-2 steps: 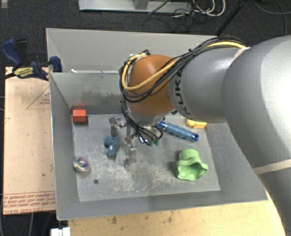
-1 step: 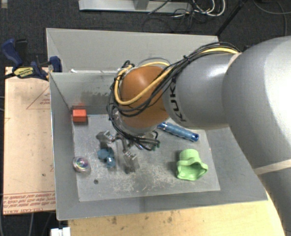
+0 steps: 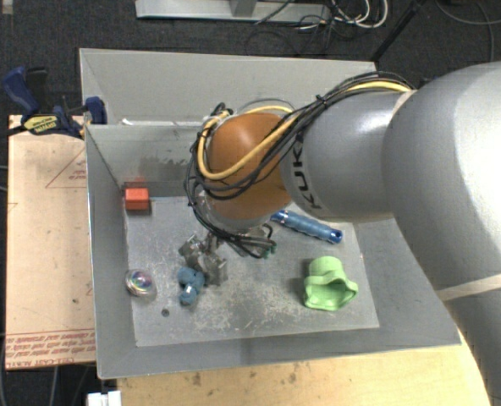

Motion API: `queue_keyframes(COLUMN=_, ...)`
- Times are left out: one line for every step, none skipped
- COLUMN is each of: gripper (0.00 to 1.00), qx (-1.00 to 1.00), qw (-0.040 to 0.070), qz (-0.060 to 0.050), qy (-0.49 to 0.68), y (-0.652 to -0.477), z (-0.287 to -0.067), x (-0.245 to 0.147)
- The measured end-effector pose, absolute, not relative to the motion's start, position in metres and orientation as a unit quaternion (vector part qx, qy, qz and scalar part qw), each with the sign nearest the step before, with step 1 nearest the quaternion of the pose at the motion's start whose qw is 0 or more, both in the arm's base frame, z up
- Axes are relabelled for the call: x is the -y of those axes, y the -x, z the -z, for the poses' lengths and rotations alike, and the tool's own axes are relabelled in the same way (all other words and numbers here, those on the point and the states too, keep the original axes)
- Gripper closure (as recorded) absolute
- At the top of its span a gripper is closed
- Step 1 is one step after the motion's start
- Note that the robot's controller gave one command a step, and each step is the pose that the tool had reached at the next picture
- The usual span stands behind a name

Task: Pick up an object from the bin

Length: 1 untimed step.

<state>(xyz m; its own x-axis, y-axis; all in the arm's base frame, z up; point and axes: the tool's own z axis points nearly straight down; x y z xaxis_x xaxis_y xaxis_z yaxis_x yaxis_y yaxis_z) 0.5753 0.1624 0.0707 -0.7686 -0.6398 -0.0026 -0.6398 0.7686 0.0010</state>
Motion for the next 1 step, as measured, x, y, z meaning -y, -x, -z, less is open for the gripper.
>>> queue_keyframes(gripper=1.00, qx=-0.929, qw=0.006, qz=0.000, qy=0.369, y=-0.5813, z=-0.2075, x=-0.1884)
